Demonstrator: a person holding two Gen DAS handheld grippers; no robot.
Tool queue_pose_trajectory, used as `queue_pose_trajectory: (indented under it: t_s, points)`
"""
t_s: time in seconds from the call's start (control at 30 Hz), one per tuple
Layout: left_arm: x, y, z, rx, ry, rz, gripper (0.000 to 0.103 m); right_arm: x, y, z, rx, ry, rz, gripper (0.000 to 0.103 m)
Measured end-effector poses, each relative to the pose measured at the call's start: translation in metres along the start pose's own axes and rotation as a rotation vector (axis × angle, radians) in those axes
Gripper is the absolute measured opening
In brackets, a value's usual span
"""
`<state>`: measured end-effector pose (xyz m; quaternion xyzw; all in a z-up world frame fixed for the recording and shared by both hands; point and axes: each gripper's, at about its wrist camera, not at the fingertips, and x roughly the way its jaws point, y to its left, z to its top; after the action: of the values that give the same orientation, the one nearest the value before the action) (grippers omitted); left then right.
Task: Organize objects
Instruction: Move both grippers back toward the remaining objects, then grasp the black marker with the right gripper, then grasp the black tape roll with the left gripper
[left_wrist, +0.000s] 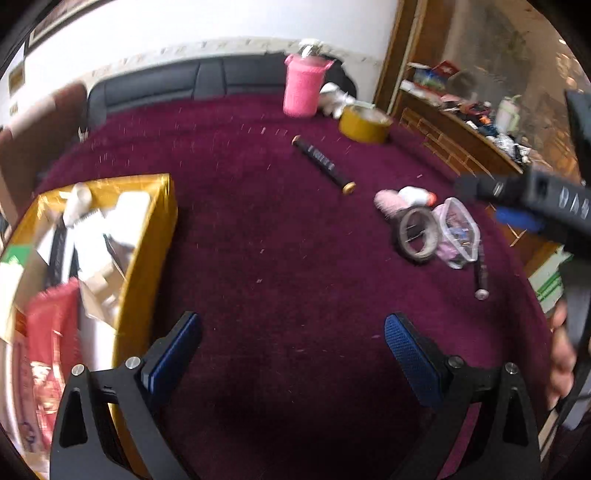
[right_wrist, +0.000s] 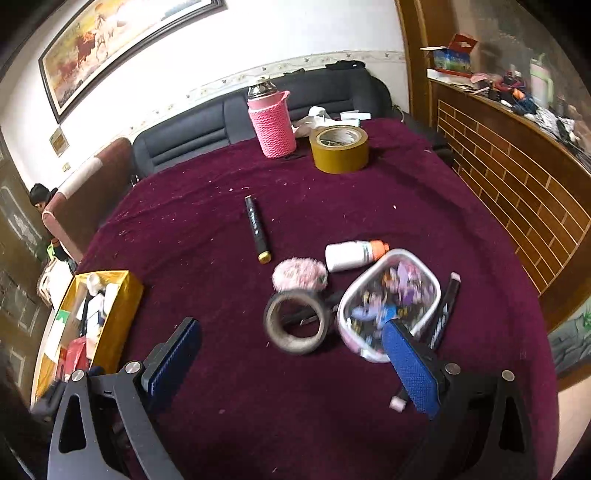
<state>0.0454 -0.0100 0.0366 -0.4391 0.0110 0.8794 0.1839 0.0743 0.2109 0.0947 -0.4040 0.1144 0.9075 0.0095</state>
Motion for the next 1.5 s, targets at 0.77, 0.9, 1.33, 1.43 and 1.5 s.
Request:
queue_pose_trajectory:
  t_s: [0.77,0.9,1.33,1.43,1.5]
  points:
    - [0.039,-0.006,-0.01,0.104,0.041,0.204,0.103,0.208,0.075,0.101,-0.215,0.303,-0.18,0.021]
    - [0.039,-0.005,-0.011,0.107,0.042,0.201,0.103,0.199,0.081,0.093,-0.23,0.316,-0.161,0.016]
    - [0.038,-0.005,-0.011,0.105,0.041,0.202,0.103,0.083,0.052,0.004,-0.139,0.411,0.061,0.016]
    - [0.038,-0.005,-0.012,0.105,0.042,0.203,0.103,0.055,0.029,-0.032,-0.113,0.427,0.073,0.016]
    - [0.038,-0.006,-0.011,0.102,0.045,0.207,0.103,0.041,0.014,-0.058,-0.094,0.436,0.071,0.016]
